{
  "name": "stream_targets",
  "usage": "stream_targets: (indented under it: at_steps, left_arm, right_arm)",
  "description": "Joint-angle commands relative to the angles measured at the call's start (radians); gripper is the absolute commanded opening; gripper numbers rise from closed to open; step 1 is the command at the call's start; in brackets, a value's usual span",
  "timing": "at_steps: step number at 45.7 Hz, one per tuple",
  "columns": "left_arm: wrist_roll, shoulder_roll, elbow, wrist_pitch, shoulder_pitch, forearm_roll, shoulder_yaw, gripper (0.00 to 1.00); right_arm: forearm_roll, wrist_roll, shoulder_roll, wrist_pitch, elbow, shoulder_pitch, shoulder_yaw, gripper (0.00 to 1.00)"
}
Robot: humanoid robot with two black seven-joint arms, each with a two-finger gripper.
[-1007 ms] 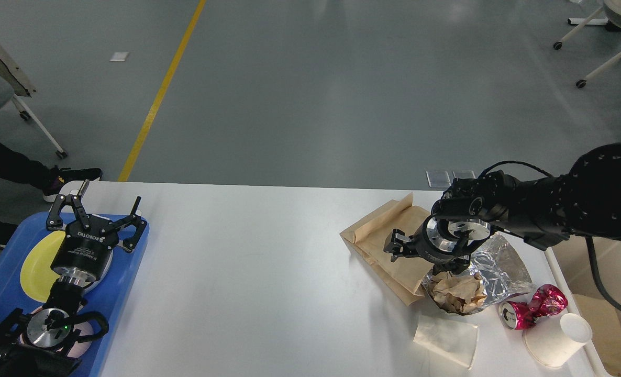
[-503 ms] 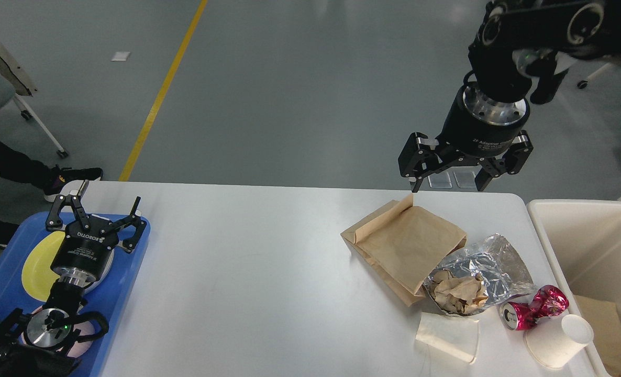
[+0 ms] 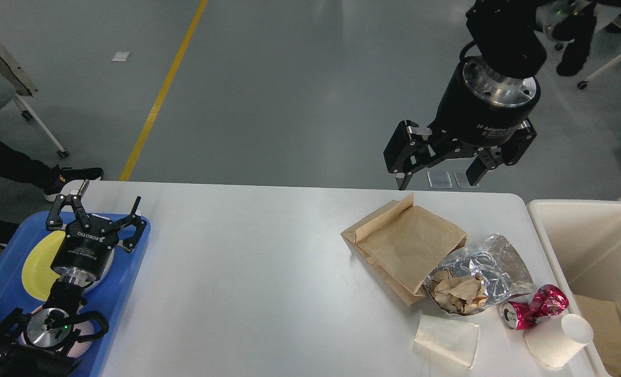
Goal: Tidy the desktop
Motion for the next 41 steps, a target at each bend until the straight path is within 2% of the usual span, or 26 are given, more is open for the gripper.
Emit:
stream_targets:
  at_steps: [1,3,9,15,23,32,41]
  left_arm:
    - [0.0,0.0,0.0,0.0,0.0,0.0,0.0,0.97]
    - [0.0,0.0,0.0,0.0,0.0,0.0,0.0,0.97]
    - [0.0,0.0,0.0,0.0,0.0,0.0,0.0,0.97]
    - [0.0,0.0,0.0,0.0,0.0,0.0,0.0,0.97]
    - [0.0,0.0,0.0,0.0,0.0,0.0,0.0,0.97]
    - [0.0,0.0,0.0,0.0,0.0,0.0,0.0,0.97]
    - [0.0,0.0,0.0,0.0,0.0,0.0,0.0,0.97]
  right_arm:
    - [-0.008,0.0,0.007,-0.063,0.0,-0.038,0.024,0.98]
    - [-0.01,0.002,0.012,-0.119,0.0,-0.098,0.039,0.91]
    - [-0.063,0.003,0.015,-0.33,-0.005,-0.303,0.12,0.94]
    - [-0.385,0.002,0.073,-0.384,-0.011,-0.437,0.156,0.93]
    - [-0.648,0.002,0.133,-0.587,-0.106,-0.693,0.157,0.93]
    - [-0.755,-0.003,0.219,-0.627,-0.193,-0.86,0.157,0.87]
    - [-0.841,-0.043,0.282,-0.628,-0.351,-1.014,0.137,0.86]
